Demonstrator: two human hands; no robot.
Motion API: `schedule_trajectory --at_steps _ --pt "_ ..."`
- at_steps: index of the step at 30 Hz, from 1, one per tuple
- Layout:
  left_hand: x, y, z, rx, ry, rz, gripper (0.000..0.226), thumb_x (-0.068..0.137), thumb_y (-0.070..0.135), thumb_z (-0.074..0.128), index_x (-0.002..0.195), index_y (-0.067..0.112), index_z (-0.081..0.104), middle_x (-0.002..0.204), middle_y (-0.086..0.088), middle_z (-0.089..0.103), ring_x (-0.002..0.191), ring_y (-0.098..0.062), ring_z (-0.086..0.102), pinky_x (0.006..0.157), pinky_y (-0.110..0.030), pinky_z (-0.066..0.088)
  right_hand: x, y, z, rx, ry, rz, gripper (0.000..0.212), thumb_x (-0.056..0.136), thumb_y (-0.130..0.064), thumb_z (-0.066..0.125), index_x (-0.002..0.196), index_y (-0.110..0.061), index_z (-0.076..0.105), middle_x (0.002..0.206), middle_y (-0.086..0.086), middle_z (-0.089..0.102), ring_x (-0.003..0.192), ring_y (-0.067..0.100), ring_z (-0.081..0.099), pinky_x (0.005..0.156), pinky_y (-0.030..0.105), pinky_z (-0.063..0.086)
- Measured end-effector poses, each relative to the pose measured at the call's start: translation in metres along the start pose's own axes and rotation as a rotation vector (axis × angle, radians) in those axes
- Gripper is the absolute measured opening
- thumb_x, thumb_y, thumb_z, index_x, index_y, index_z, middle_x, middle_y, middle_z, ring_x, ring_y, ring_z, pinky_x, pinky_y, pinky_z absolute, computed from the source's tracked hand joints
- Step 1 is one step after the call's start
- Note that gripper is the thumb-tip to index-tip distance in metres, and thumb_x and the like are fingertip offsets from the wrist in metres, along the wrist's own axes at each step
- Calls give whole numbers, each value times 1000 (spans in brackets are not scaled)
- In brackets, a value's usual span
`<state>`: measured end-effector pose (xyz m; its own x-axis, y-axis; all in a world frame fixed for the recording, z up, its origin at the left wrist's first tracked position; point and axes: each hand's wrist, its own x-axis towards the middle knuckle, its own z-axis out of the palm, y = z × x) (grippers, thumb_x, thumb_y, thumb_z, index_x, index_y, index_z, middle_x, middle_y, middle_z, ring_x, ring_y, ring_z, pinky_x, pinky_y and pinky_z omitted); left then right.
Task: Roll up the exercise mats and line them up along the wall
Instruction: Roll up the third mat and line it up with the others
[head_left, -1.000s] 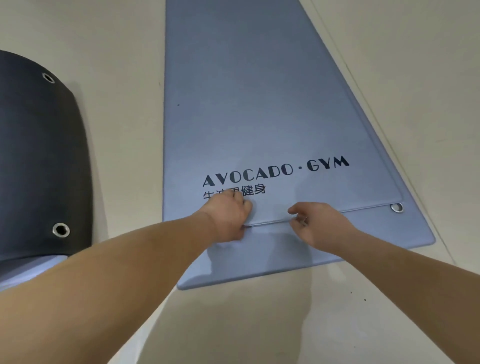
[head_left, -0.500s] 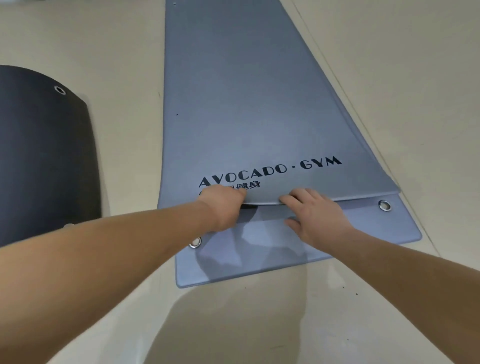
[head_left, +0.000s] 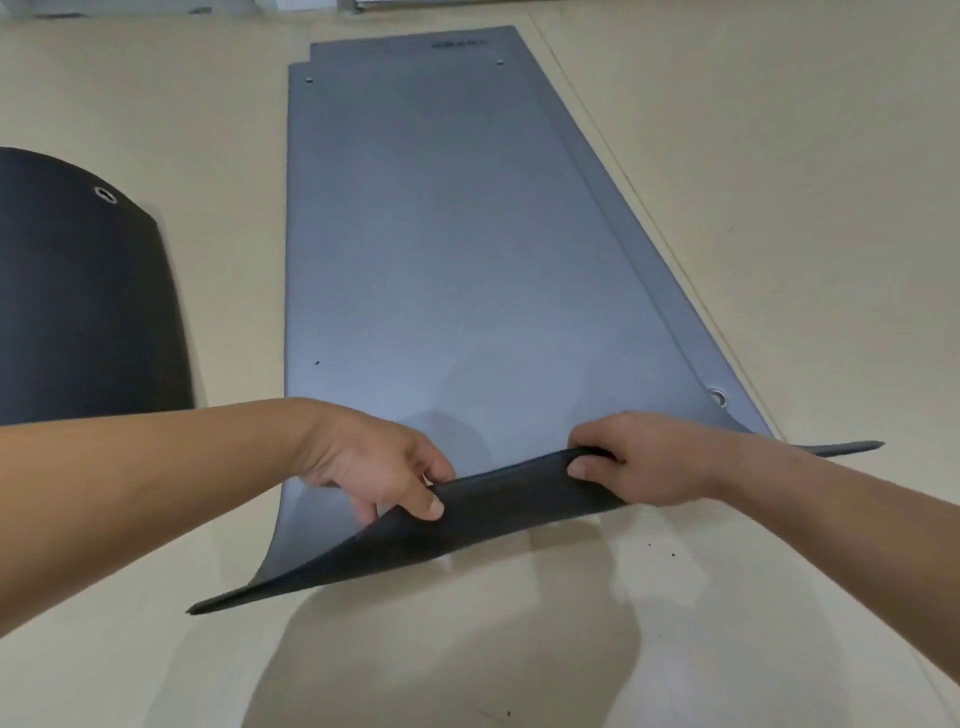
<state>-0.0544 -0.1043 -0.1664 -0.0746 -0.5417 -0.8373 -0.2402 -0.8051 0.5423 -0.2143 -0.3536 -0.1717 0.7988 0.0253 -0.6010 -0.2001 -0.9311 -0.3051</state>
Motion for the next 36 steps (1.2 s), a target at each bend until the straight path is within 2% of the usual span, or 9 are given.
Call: schedule_trajectory --at_steps 3,9,11,14,19,22,27,31,36 --pt "-14 8 -3 168 62 -13 18 108 29 59 122 26 70 119 1 76 110 -23 73 100 -39 58 3 -3 -16 54 -90 35 28 105 -48 49 81 -34 55 90 -16 59 84 2 56 77 30 41" --pt "-29 12 -6 1283 1032 112 40 90 43 76 116 19 59 110 -4 60 98 -28 58 71 -36 38 48 -6 -44 -66 180 162 23 102 -59 50 108 -39 59 113 -10 65 99 17 59 85 38 47" --pt "-21 5 18 1278 963 92 54 91 50 68 129 14 54 126 -11 57 110 -32 54 78 -40 43 65 -12 -49 -224 351 194 35 103 -62 43 119 -37 60 116 -5 65 106 22 58 86 40 46" --pt "0 -7 42 956 726 -211 114 89 74 56 165 6 4 172 -21 6 157 -42 14 116 -51 36 90 -23 -49 -395 542 251 48 102 -64 42 133 -31 57 129 4 55 122 28 50 106 45 41" --pt "43 -25 20 842 799 -251 140 80 78 68 162 7 -21 173 -17 -12 161 -41 -7 121 -67 22 87 -50 -43 -446 569 120 49 99 -61 48 131 -26 61 127 4 53 119 26 48 98 42 44" --pt "54 -25 6 861 789 -272 144 70 77 76 164 11 -10 166 -16 13 154 -38 17 112 -62 39 64 -59 -37 -393 343 19 82 76 -83 60 143 -36 51 139 -1 49 132 24 39 107 42 39" --pt "53 -25 -19 845 722 -224 133 55 79 80 157 22 16 139 -3 45 125 -27 49 95 -48 51 66 -37 5 -553 208 190 132 67 -77 77 159 -44 -13 170 15 -4 156 42 -4 119 72 11" --pt "46 -17 -31 768 591 -196 112 55 76 81 145 31 32 121 5 57 107 -21 59 92 -43 55 77 -25 -2 -536 246 77 115 68 -73 73 159 -44 8 157 12 27 146 39 23 120 69 12" --pt "39 -8 -23 686 534 -133 80 63 60 82 128 32 46 106 7 63 93 -17 64 87 -41 61 72 -23 -26 -470 198 16 95 58 -71 75 140 -46 33 118 -4 49 107 23 47 94 44 48"
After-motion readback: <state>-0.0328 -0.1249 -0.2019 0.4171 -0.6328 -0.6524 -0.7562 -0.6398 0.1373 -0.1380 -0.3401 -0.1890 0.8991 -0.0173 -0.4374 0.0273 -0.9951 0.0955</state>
